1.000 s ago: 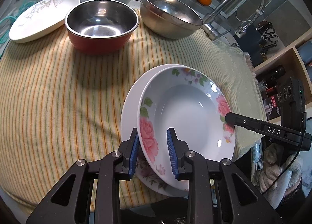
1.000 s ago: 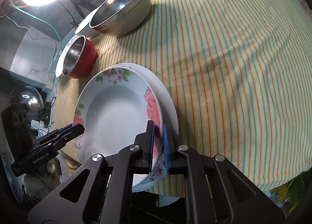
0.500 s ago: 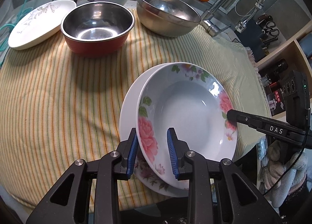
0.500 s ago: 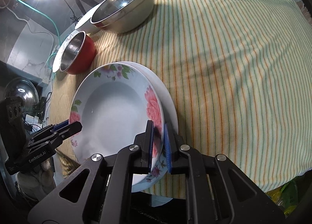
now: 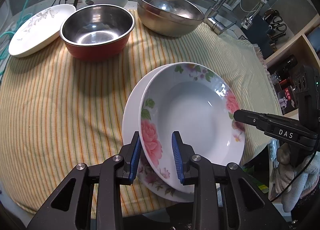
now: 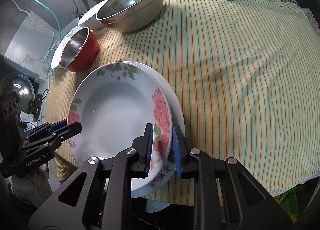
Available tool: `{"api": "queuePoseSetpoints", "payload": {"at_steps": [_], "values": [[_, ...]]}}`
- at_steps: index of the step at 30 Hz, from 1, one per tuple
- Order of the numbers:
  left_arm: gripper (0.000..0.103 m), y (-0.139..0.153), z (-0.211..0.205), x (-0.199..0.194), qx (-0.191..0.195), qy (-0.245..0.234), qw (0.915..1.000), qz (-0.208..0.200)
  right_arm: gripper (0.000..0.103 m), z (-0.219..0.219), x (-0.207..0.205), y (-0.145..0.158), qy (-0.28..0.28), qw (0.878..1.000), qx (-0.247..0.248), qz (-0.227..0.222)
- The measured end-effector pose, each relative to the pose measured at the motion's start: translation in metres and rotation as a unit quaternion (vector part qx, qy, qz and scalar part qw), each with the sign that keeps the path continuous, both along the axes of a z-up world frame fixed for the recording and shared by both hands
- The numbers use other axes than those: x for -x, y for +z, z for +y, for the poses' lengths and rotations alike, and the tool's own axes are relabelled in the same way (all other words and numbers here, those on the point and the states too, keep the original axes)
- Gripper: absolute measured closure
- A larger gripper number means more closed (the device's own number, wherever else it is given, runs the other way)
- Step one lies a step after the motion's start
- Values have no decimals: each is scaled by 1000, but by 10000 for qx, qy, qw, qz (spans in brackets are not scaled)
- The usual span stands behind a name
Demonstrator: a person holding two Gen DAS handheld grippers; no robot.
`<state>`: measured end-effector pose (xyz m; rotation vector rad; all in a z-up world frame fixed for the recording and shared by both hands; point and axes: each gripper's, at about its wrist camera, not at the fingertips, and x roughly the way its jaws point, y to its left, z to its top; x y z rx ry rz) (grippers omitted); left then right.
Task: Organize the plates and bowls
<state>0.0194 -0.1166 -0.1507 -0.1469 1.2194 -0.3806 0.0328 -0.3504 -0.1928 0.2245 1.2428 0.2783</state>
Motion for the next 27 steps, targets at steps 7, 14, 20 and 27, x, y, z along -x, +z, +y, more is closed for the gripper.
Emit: {"api": "queuePoseSetpoints", "payload": {"at_steps": [7,14,20,27], "values": [[67,1,2,0,12,17,10000,-15,71,3,0,0,16,10000,-20,-3],[51,4,5,-1,9,24,10000,-50,44,3,-3,7,-50,9998,46,-170],[42,6,18,-4,114,244,9996,16,31,-1,-5,17,-205,9992,-72,-344],[42,11,36,-5,155,398,9991,-65,29,8,-11,28,-210,9986,-157,-465]]}}
